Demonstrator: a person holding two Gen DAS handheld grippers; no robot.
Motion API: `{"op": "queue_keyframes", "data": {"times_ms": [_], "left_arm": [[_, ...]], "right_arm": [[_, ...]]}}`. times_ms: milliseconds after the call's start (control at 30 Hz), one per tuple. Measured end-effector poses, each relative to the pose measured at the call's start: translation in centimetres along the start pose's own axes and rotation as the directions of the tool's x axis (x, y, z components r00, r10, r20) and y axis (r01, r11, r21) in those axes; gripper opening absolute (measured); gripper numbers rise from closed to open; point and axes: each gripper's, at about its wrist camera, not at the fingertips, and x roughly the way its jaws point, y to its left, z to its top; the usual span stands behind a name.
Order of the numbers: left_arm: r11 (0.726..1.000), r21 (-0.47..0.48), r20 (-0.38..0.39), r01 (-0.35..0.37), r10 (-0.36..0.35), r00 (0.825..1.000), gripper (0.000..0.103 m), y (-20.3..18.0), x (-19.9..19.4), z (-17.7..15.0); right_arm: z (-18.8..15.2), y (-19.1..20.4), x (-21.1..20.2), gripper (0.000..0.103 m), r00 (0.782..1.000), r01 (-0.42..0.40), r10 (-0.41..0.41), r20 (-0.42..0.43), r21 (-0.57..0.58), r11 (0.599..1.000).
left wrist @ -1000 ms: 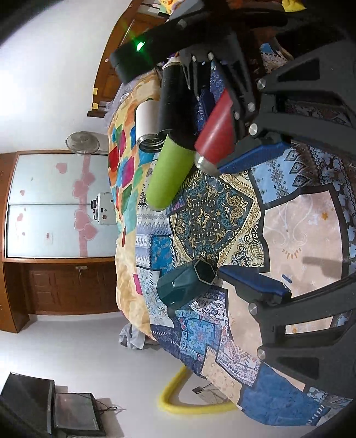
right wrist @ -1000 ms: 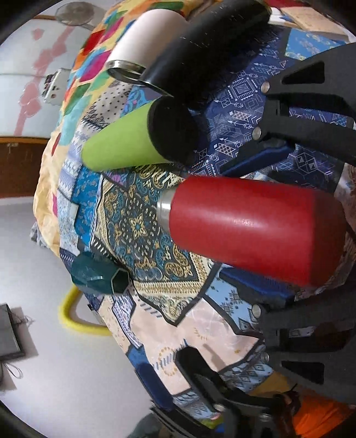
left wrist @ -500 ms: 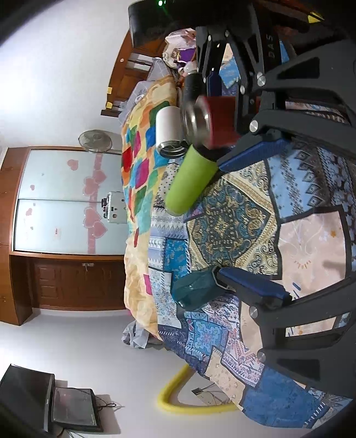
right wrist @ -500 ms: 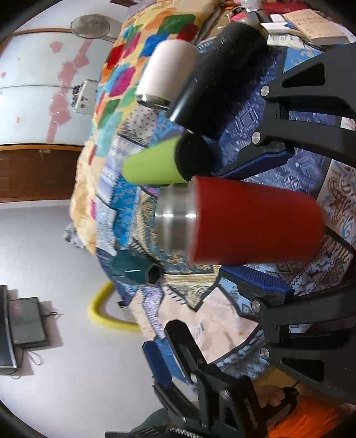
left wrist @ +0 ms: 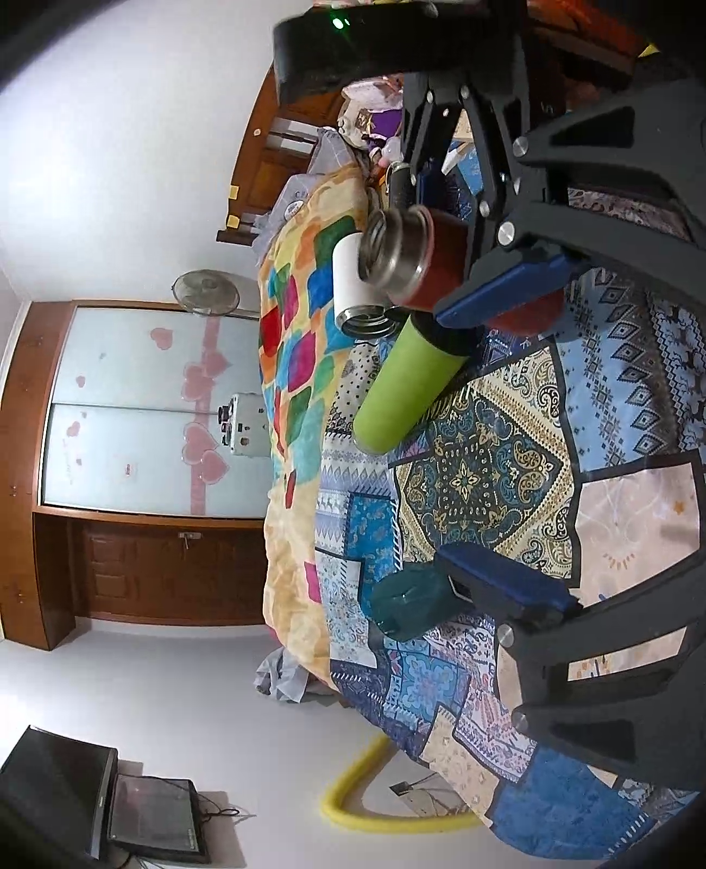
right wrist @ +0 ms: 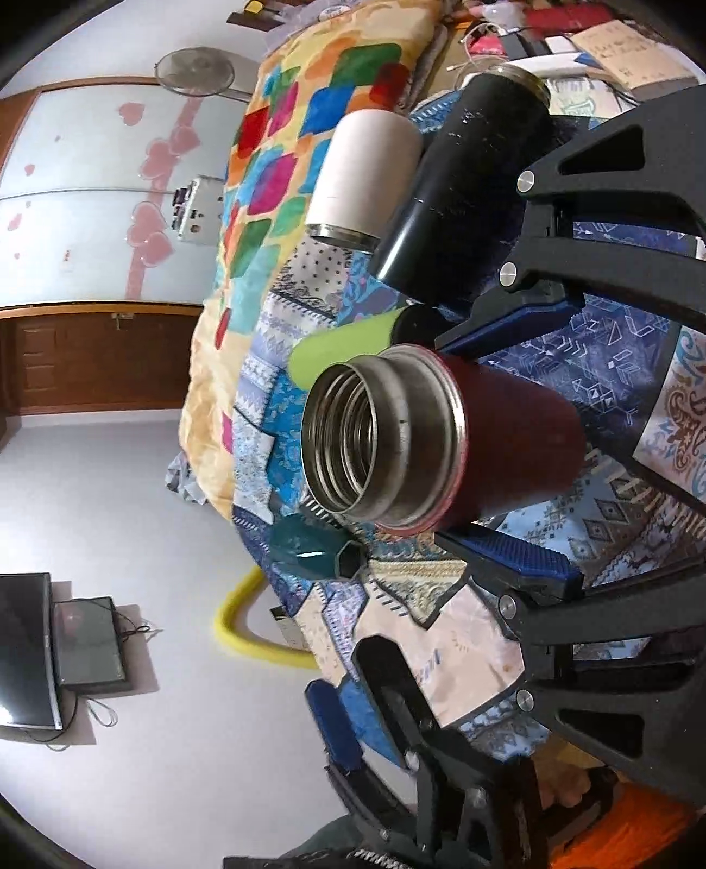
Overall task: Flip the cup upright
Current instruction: 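Set the red thermos upright on the quilt with the right gripper, then open the right gripper and pull it back from the thermos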
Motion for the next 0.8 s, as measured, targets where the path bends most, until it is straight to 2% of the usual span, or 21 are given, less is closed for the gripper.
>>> {"op": "queue_keyframes", "data": {"times_ms": [133,500,600,800], "left_arm": [[1.000,-0.004,-0.004,0.006,-0.006,1.000,0.086,-0.3,0.3,-0.1],[1.000,-0.005,-0.013,-0.006,0.006,1.000,0.087,-0.7,0.6,-0.3],[1.000,-0.008,-0.014,-0.010,0.010,1.000,0.087,-0.8,0.5,-0.3],[1.000,-0.010,0.001,-0.011,0.011,1.000,0.087,-1.5,-0.8,0.0]], "right_arm": [[-0.8,-0.2,0.6,0.059,1.000,-0.004,0.004,-0.019,0.001,1.000],[-1.7,0.5,0.2,0.059,0.999,0.022,-0.021,0.035,-0.023,1.000],[-1.9,0.3,0.0,0.059,0.999,0.006,-0.006,0.033,0.000,1.000],[-2.1,0.0,-2.8,0.064,0.995,0.011,-0.014,0.096,0.026,1.000]]}}
